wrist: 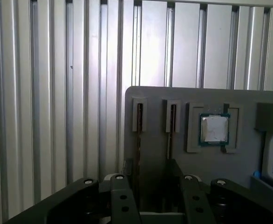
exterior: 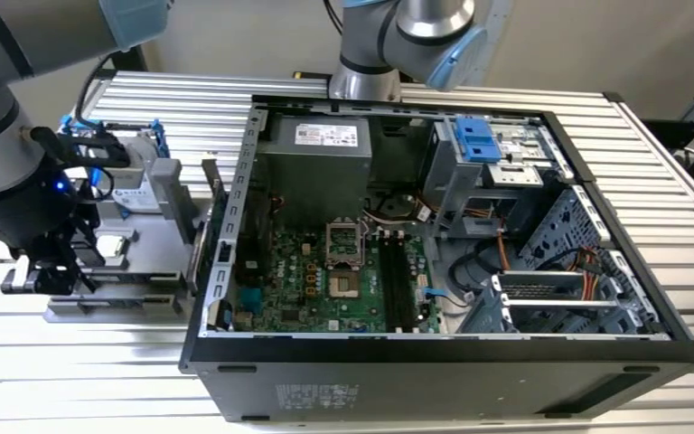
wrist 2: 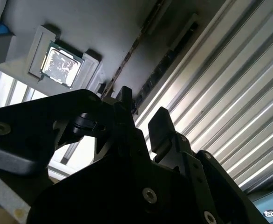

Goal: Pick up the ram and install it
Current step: 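Pick up the ram and move it above insertion slot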

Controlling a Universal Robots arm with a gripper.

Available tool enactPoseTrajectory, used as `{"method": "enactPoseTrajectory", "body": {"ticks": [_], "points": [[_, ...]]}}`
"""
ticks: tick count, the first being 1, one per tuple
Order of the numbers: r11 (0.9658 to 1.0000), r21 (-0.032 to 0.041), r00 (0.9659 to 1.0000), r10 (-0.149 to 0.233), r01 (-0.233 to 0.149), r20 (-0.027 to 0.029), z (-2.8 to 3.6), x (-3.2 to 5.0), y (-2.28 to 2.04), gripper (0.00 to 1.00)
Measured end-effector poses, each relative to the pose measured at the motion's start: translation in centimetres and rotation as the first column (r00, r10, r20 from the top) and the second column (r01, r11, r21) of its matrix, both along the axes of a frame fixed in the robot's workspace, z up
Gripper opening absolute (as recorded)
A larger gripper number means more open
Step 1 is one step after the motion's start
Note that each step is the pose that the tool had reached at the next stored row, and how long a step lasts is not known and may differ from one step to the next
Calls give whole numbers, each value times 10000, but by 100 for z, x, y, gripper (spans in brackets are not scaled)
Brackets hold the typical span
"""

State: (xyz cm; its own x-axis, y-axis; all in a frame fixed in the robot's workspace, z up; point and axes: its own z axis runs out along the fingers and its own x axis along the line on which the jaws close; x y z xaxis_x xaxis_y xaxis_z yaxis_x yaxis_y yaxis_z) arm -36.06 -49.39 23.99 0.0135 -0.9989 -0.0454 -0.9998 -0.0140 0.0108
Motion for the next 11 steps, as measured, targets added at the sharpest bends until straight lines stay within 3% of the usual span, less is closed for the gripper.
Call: {"method": "enactPoseTrajectory", "body": {"ticks": [11], "points": [[10000,-1,10000,0,0,-1,-140,0,0,100]]}}
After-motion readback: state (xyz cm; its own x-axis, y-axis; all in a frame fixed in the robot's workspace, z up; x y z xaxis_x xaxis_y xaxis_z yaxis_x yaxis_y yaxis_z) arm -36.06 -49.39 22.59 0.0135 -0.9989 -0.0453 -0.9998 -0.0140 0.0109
